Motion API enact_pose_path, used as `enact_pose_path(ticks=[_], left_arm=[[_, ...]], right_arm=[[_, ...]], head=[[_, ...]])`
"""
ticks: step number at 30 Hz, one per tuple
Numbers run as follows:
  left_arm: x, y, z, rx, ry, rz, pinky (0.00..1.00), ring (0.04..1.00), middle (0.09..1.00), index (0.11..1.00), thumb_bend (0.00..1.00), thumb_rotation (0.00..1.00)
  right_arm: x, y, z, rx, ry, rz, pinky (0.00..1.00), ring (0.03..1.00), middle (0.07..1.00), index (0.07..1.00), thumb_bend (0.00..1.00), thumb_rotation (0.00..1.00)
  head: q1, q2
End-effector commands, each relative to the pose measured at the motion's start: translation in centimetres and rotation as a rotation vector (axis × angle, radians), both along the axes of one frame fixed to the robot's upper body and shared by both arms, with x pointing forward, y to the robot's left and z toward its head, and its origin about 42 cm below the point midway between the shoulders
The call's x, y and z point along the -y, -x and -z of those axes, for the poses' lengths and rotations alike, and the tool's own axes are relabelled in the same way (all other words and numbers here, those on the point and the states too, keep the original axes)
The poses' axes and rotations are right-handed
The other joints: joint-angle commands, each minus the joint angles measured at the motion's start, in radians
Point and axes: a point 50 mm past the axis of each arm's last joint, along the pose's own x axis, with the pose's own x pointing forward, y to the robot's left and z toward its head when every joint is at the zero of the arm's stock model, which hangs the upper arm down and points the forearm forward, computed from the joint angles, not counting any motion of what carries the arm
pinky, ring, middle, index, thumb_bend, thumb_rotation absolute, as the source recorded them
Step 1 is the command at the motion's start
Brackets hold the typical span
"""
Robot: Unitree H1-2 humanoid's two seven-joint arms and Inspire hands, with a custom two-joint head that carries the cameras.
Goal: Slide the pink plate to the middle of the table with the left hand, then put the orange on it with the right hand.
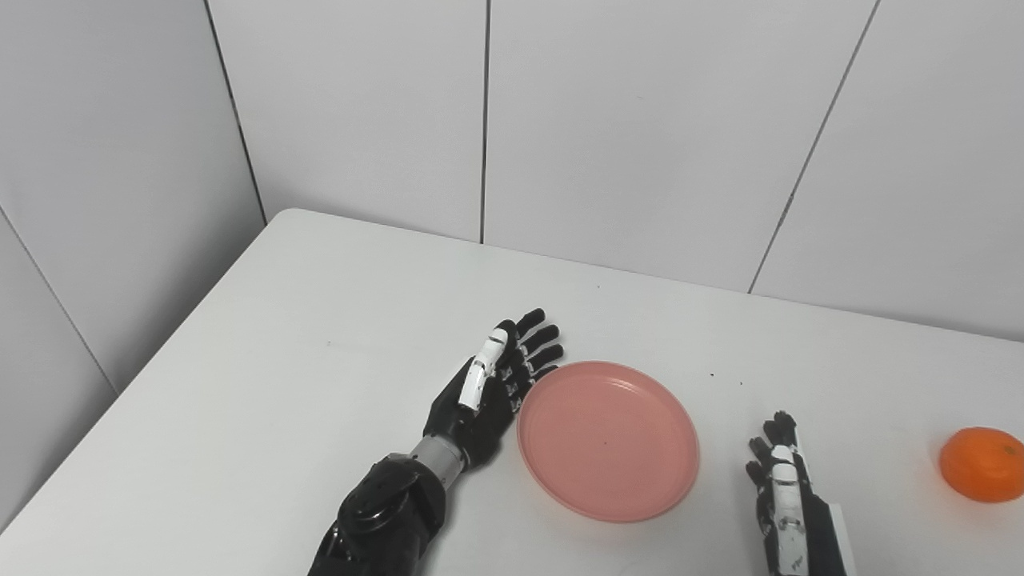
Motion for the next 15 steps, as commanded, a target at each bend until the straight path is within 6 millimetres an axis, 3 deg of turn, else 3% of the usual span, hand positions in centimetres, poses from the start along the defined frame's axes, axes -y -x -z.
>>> enact_pose_path(ticks=[1,15], left_arm=[[0.57,0.97,1.15,-0.073,-0.019,0.015,0.92,0.920,0.930,0.921,0.35,1.00],[0.93,1.89,1.05,-0.075,-0.015,0.013,0.93,0.919,0.931,0.916,0.37,1.00]], right_arm=[[-0.52,-0.26,-1.70,0.092,-0.013,0.008,0.97,0.966,0.986,0.987,0.22,1.00],[-0.99,-0.37,-2.06,0.092,-0.004,0.008,0.97,0.966,0.984,0.982,0.20,1.00]], head=[[-0.010,0.006],[-0.035,0.027]])
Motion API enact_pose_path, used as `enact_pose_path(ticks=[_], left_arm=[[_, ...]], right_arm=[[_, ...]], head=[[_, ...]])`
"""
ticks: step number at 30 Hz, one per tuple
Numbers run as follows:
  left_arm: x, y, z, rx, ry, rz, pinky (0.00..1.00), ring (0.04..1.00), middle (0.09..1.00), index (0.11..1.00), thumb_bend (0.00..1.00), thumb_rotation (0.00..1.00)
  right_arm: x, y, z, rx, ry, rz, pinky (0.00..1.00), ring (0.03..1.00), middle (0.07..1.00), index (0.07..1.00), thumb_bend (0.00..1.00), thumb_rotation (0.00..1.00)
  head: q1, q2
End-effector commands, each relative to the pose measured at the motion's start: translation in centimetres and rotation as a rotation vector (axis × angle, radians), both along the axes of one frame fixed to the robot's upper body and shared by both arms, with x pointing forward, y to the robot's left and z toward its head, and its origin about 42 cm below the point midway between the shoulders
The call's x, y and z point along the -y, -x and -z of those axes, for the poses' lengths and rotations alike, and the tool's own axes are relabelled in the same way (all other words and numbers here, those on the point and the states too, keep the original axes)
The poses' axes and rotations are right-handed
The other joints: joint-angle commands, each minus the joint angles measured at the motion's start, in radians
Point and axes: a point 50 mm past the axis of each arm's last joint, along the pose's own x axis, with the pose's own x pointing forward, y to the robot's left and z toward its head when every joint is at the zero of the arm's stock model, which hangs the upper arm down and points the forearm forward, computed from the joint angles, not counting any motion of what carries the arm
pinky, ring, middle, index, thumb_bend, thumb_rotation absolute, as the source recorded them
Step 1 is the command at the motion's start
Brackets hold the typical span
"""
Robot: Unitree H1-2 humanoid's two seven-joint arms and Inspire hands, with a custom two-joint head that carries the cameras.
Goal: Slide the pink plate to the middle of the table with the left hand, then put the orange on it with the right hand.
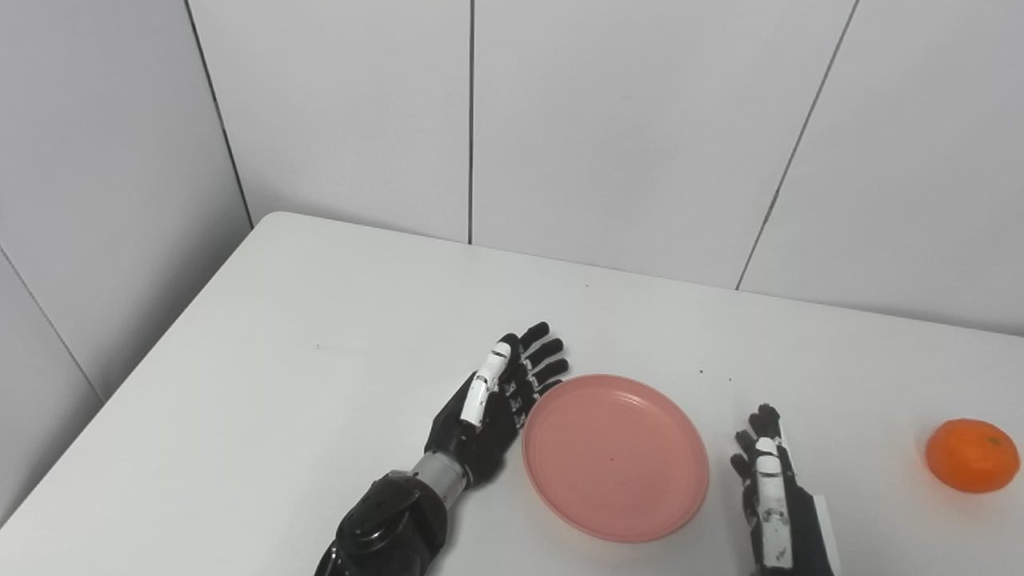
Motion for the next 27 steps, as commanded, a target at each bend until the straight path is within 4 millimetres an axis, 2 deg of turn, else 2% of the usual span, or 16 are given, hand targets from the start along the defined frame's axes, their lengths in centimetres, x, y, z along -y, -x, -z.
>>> enact_pose_path(ticks=[1,14,18,19,27], left_arm=[[0.0,0.7,1.1,-0.059,-0.023,-0.006,0.93,0.919,0.931,0.916,0.37,1.00],[-0.2,1.0,0.8,-0.028,-0.052,-0.038,0.92,0.915,0.926,0.914,0.37,1.00],[-0.4,1.1,0.8,-0.017,-0.070,-0.052,0.92,0.917,0.927,0.914,0.37,1.00],[-0.5,1.1,0.8,-0.013,-0.073,-0.055,0.92,0.918,0.928,0.915,0.37,1.00],[-1.3,1.2,0.8,0.013,-0.090,-0.069,0.93,0.927,0.936,0.925,0.38,1.00]], right_arm=[[-0.5,-0.4,-1.9,0.085,-0.012,0.000,0.97,0.966,0.983,0.982,0.20,1.00],[-0.6,-0.7,-2.0,0.079,0.004,0.009,0.95,0.957,0.976,0.978,0.21,1.00],[-0.5,-1.0,-2.2,0.098,0.027,0.030,0.96,0.959,0.976,0.974,0.18,1.00],[-0.5,-1.0,-2.3,0.101,0.032,0.034,0.96,0.959,0.976,0.975,0.18,1.00],[-0.2,-1.6,-3.6,0.133,0.061,0.065,0.94,0.952,0.964,0.966,0.21,1.00]], head=[[-0.005,0.004],[-0.047,0.019],[-0.067,0.022],[-0.096,0.026],[-0.183,0.031]])
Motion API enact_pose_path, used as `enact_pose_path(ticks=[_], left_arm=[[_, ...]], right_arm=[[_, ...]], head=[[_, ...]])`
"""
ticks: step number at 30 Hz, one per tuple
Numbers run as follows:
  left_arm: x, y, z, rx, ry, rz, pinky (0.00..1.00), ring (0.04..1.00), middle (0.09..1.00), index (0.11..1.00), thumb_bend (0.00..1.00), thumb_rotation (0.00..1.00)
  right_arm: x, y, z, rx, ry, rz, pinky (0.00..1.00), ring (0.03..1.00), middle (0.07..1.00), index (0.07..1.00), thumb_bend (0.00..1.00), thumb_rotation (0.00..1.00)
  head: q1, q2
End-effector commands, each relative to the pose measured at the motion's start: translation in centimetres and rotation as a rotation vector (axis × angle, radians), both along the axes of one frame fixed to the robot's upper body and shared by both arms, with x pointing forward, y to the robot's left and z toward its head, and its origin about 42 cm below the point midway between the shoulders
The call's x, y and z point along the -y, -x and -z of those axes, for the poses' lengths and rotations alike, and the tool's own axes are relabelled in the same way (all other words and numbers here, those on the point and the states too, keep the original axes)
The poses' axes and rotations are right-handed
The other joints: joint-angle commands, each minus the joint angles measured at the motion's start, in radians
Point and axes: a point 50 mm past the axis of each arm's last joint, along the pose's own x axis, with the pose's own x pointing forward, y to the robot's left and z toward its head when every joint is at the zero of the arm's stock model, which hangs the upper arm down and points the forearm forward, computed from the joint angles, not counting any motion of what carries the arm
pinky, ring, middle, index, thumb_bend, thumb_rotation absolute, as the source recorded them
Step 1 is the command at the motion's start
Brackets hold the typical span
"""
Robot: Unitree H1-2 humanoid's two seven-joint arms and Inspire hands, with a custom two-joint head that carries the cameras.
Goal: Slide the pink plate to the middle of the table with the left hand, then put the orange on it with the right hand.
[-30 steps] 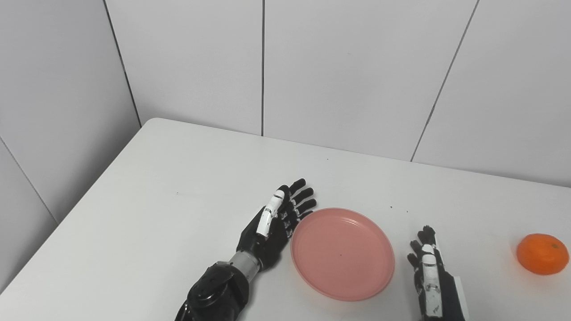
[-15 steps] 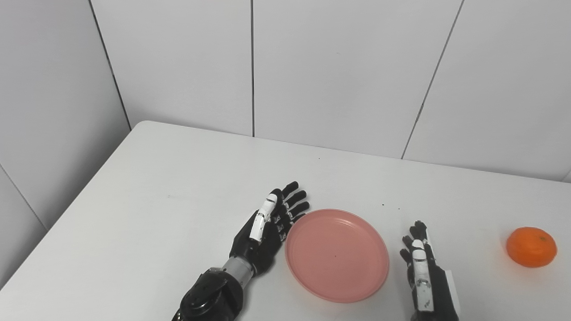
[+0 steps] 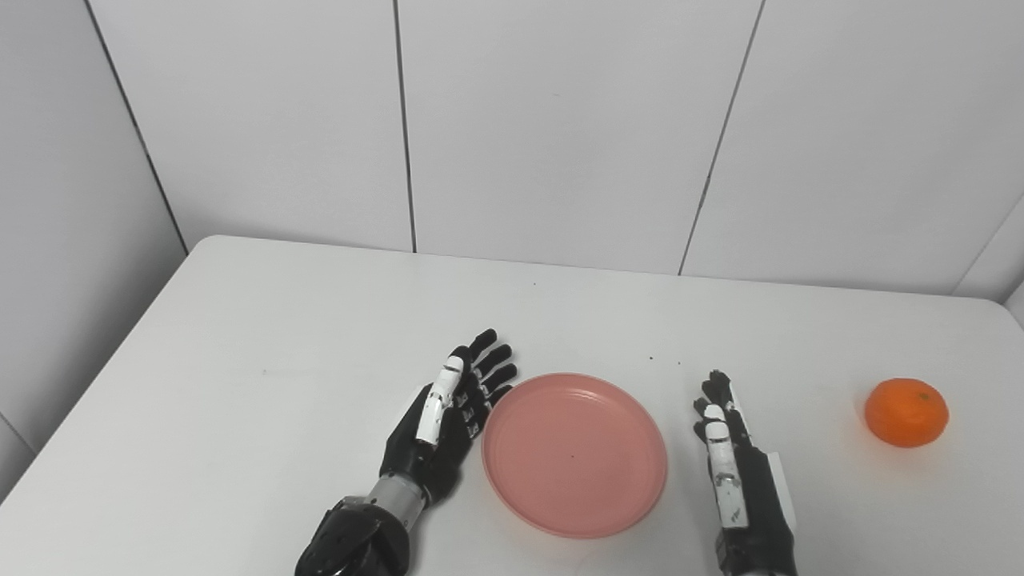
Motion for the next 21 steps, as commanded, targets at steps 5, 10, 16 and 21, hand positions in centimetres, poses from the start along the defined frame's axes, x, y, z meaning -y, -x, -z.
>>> enact_pose_path(ticks=[5,10,16,21], left_arm=[[-1.2,0.5,0.8,-0.012,-0.019,-0.020,0.94,0.929,0.937,0.928,0.38,1.00],[-1.7,0.5,1.1,-0.015,-0.004,-0.022,0.95,0.931,0.940,0.929,0.37,1.00],[-2.5,0.7,1.9,-0.019,0.014,-0.014,0.96,0.939,0.946,0.940,0.37,1.00],[-2.9,0.7,2.2,-0.020,0.023,-0.015,0.97,0.940,0.947,0.941,0.36,1.00]], right_arm=[[0.3,-0.7,-3.4,0.116,0.083,0.029,0.96,0.936,0.950,0.951,0.22,1.00],[1.0,-1.1,-4.8,0.176,0.160,0.060,0.92,0.918,0.938,0.932,0.24,1.00],[2.2,-0.9,-6.7,0.266,0.314,0.116,0.86,0.910,0.930,0.921,0.36,1.00],[3.9,-0.8,-8.3,0.293,0.402,0.174,0.86,0.908,0.919,0.911,0.41,1.00]], head=[[-0.048,-0.003],[-0.114,-0.017],[-0.184,-0.053],[-0.220,-0.056]])
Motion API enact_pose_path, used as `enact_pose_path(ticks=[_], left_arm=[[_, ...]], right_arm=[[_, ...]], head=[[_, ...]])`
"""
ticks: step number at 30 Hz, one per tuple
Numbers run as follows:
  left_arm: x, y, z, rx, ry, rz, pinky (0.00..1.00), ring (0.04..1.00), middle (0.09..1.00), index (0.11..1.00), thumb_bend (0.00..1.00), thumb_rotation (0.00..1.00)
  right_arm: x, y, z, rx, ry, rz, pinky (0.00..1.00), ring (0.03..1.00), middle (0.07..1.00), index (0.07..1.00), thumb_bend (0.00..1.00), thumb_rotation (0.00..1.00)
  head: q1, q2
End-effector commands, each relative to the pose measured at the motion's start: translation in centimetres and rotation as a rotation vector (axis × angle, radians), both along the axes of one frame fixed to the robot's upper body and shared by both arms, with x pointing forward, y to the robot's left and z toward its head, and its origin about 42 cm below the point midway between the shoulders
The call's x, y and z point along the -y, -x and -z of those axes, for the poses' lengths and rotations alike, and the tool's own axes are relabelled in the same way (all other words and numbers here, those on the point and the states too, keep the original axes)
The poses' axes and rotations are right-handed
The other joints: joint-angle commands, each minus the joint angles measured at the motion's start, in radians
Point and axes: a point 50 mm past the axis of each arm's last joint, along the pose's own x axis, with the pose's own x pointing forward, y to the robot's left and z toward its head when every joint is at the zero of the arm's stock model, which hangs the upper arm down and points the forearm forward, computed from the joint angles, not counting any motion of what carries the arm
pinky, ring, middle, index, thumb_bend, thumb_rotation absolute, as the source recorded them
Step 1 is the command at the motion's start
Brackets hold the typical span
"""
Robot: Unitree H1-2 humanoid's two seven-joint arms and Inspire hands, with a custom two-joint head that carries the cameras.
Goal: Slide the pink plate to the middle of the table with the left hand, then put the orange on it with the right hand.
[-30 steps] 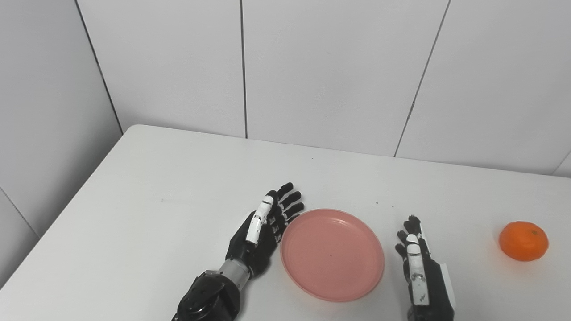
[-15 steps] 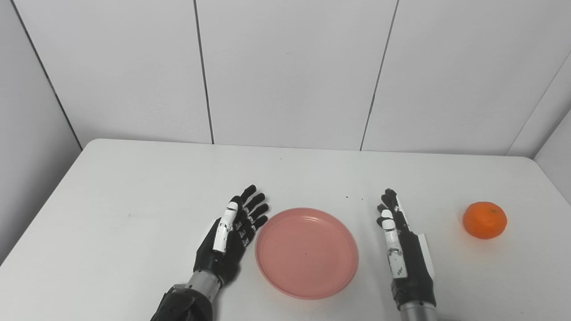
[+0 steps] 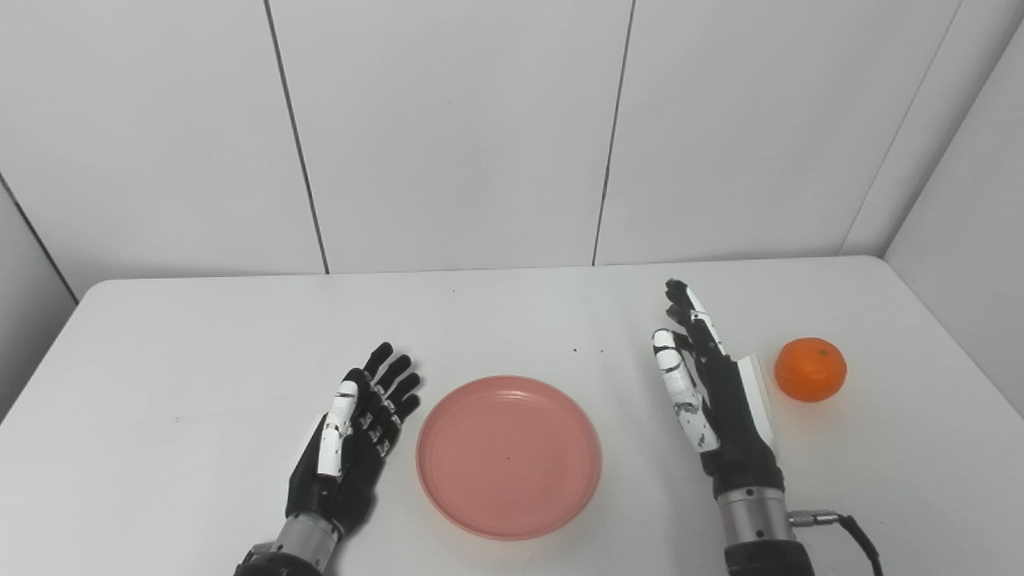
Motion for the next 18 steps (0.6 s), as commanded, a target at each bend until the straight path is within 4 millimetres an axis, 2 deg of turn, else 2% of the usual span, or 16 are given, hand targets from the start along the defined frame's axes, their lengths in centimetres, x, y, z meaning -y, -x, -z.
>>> enact_pose_path(ticks=[1,6,10,14,18], left_arm=[[-0.9,0.6,1.6,-0.057,-0.015,-0.009,0.97,0.941,0.948,0.941,0.36,1.00],[-1.7,0.4,2.3,-0.067,-0.008,-0.012,0.96,0.944,0.951,0.942,0.35,1.00],[-2.3,0.3,2.7,-0.065,0.004,-0.012,0.99,0.957,0.960,0.951,0.34,1.00],[-3.2,0.0,2.9,-0.070,0.007,-0.002,1.00,0.968,0.975,0.962,0.34,1.00],[-3.8,-0.2,3.0,-0.077,0.010,-0.004,0.99,0.963,0.972,0.964,0.33,1.00]], right_arm=[[0.8,-0.3,-2.4,0.074,0.047,0.034,0.86,0.909,0.916,0.908,0.43,1.00],[2.8,-0.8,-3.4,0.108,0.101,0.094,0.86,0.905,0.910,0.901,0.45,1.00],[3.6,-0.9,-4.2,0.133,0.172,0.147,0.86,0.899,0.909,0.900,0.46,1.00],[4.8,-1.1,-5.4,0.185,0.247,0.203,0.82,0.873,0.890,0.892,0.47,0.92],[5.4,-0.9,-5.9,0.199,0.308,0.265,0.79,0.863,0.890,0.893,0.53,0.84]], head=[[-0.015,-0.004],[-0.075,-0.026],[-0.101,-0.037],[-0.146,-0.056],[-0.184,-0.071]])
